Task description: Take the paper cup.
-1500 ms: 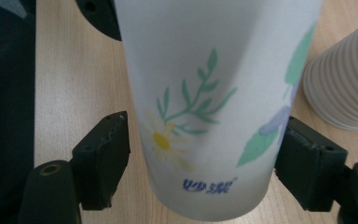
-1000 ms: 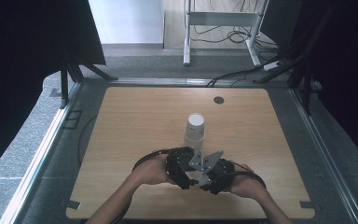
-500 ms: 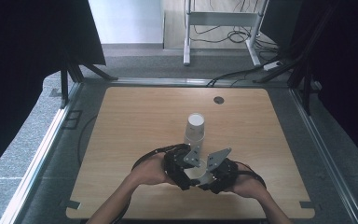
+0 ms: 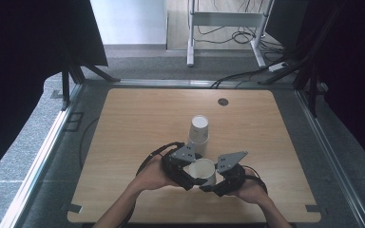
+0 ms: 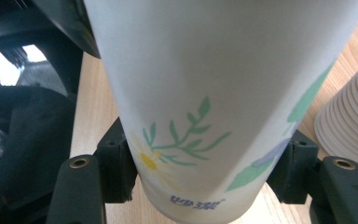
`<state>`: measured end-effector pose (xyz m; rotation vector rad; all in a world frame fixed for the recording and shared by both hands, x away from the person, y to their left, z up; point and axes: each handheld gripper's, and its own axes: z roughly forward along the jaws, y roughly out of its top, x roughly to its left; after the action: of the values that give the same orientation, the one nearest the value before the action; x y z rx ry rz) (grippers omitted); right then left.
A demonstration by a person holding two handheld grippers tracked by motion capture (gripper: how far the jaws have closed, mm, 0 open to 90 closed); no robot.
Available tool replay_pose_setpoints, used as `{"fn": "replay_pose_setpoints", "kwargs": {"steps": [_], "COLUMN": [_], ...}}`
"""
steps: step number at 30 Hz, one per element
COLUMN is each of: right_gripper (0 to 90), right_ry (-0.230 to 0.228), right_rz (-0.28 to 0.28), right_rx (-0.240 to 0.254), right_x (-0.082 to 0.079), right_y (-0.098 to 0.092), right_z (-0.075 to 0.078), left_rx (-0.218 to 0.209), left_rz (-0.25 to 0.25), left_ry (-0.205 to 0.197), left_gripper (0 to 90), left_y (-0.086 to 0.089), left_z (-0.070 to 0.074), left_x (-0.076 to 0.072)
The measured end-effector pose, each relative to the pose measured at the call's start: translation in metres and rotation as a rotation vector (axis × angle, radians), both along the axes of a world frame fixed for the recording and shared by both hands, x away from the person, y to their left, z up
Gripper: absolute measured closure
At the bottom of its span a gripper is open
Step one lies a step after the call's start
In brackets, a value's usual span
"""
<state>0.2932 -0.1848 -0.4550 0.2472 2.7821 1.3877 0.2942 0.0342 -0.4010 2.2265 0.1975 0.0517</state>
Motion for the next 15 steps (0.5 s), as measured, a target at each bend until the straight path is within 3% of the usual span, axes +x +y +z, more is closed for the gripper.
{"fn": "replay_pose_setpoints", "kwargs": {"steps": [5, 12, 15], "right_gripper": [36.0, 34.9, 27.3], "right_ry": [0.004, 0.000, -0.009], "right_rz": [0.000, 0.009, -0.002], "right_rx": [0.023, 0.014, 0.007], "right_x": [0.0007, 0.0015, 0.0015], "right_y": [-0.0008, 0.0011, 0.0028], "right_z": [-0.0033, -0.0065, -0.0075], "left_rx": [-0.015, 0.019, 0.035], "left_rz": [-0.007, -0.012, -0.004], "left_ry": [-0.002, -0.030, -0.047], "left_gripper": [26.0, 29.7, 29.8], "left_y": [0.0004, -0.0017, -0.0018], "left_z": [-0.0018, -0.0009, 0.0007], "left_x": [-0.0010, -0.0038, -0.0040]}}
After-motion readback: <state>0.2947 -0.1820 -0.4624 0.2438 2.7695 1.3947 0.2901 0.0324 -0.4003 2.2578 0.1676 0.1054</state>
